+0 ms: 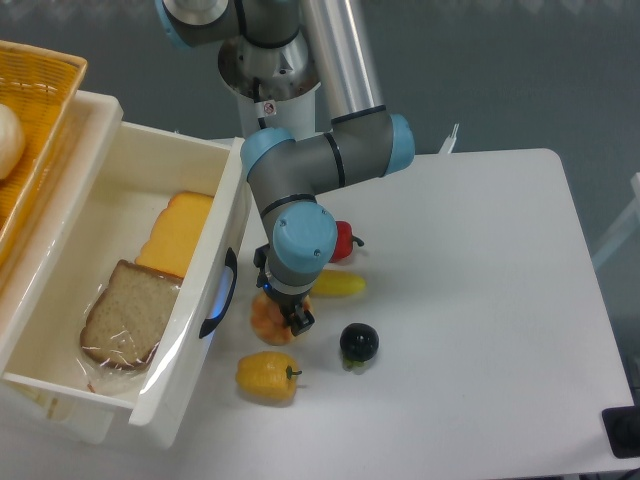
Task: Pick up the egg
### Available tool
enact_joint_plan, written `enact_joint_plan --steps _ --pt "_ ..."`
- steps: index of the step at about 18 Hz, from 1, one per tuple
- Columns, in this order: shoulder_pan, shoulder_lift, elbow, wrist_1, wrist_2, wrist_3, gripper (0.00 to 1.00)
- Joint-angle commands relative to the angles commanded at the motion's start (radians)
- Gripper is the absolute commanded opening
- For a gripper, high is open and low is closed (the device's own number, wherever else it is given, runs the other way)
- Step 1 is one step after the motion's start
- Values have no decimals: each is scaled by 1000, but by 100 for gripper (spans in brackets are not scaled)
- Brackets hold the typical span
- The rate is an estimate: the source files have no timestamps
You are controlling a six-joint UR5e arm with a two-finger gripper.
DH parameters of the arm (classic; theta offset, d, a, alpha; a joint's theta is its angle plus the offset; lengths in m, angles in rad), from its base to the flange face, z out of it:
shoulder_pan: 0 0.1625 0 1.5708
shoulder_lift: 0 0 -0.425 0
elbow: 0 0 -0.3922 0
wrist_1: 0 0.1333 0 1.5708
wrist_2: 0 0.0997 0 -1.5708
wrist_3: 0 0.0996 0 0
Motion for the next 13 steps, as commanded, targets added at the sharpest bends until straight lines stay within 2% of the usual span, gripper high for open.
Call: enact_joint_plan --steps 4,8,13 --pt "2 0 0 0 0 -2 67" --pt "5 2 3 0 0 -3 58" --pt "5 2 8 -2 -2 -8 36"
